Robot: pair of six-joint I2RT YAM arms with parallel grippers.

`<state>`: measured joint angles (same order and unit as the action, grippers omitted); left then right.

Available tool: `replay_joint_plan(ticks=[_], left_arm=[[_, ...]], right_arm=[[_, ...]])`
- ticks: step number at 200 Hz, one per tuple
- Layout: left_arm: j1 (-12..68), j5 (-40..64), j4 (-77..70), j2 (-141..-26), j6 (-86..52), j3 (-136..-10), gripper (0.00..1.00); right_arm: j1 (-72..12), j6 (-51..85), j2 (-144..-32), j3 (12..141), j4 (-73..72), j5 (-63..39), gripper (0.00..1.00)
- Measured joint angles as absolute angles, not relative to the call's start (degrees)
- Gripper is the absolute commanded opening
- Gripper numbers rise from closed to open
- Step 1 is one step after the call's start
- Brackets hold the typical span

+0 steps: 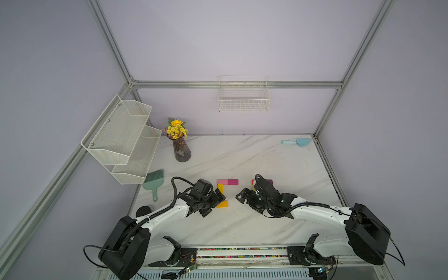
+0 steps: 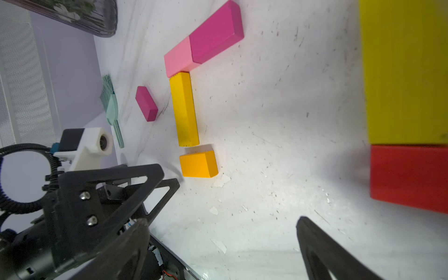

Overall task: Assemble the letter c with building blocks
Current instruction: Adjust the building block at the center of the board.

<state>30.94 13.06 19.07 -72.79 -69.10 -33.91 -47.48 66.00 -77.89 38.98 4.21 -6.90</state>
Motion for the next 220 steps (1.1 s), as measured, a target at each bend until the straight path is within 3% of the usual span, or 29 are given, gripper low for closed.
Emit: replay_joint_plan(ticks=[220], left_arm=[[30.3,16.7,15.8,-79.5,-66.6,-38.2,1.00]], right_arm=[[-47.7,66.6,-79.3,41.2,3.9,-5.7,0.97]])
